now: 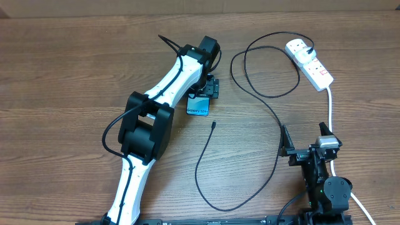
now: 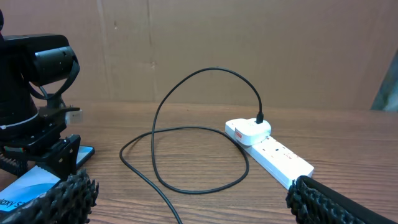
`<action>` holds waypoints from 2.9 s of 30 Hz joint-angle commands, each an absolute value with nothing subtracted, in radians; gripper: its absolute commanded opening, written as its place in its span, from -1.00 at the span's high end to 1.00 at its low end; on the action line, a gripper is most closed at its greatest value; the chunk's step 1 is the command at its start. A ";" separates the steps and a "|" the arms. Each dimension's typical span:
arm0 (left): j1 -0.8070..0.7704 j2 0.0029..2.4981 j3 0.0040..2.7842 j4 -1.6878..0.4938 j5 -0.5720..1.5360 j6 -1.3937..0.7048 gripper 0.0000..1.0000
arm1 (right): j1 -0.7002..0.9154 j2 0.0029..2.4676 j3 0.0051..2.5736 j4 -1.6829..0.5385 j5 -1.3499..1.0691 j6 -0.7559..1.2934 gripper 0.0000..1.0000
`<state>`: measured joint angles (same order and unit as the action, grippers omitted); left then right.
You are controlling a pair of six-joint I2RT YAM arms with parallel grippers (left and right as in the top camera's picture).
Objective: Plug charger to phone and switch on socket
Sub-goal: 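Close the left gripper on the phone's long edges, then lift the phone with the left gripper and tilt it upright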
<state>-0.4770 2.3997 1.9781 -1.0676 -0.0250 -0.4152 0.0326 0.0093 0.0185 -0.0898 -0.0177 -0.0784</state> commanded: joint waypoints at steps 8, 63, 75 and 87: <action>-0.476 2.480 1.957 -1.072 -0.007 -0.396 -0.83 | 0.028 0.004 0.008 -0.084 -0.004 -0.080 -1.00; -0.476 2.477 2.216 -1.342 0.060 -0.408 -0.43 | 0.028 0.004 0.008 -0.084 -0.004 -0.080 -1.00; -0.382 2.477 2.232 -1.401 0.873 -0.407 -0.43 | 0.028 0.004 0.008 -0.084 -0.004 -0.080 -0.99; -0.307 2.478 2.232 -1.316 1.292 -0.598 -0.39 | 0.028 0.004 0.008 -0.084 -0.004 -0.080 -1.00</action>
